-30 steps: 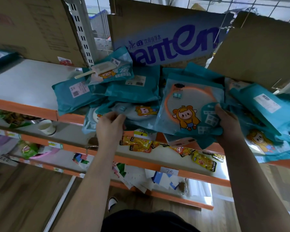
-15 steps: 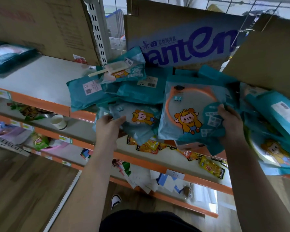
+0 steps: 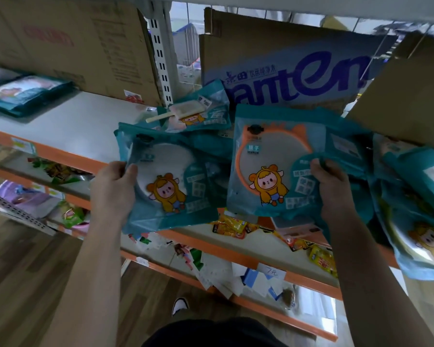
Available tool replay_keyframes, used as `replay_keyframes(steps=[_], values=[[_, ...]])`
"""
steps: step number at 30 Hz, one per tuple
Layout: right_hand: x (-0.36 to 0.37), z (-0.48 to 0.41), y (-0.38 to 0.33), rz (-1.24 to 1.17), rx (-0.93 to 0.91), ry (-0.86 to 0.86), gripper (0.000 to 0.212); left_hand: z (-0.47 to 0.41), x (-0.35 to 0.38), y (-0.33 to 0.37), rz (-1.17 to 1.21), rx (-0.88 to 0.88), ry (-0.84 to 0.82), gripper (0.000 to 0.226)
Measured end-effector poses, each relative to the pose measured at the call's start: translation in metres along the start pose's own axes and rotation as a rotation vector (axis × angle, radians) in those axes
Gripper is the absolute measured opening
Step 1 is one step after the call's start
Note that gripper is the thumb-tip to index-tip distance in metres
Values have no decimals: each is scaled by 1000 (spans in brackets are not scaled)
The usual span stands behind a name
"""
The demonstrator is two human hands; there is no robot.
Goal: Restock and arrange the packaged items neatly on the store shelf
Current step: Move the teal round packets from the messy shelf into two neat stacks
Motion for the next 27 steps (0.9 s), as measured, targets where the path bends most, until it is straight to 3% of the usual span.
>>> replay_keyframes(steps=[3,6,12,18,27], values=[[11,-2,3,10,-5,-13,24,-13,-21,9,-191,154,127,26],[27,-1,3,8,-6,-20,24,-31,-38,7,-166,160,192,25],[83,2,3,95,-41,-26,19,-79,-41,-19,301,-20,15,15],[163,15,15,198,-63,24,17,-136,-76,-48,284,-11,-49,15],[300,53,40,80,-58,129,16,-234,-151,-86,316,4,-121,15]])
Point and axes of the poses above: each hand's wrist, its own z-axis away from the middle knuckle, its own x-axis out of the palm, y = z × x, the point moved 4 cm from there along -z, towards the middle knuckle, and after that the axes turned 1 degree about y, right-handed, at the moved point
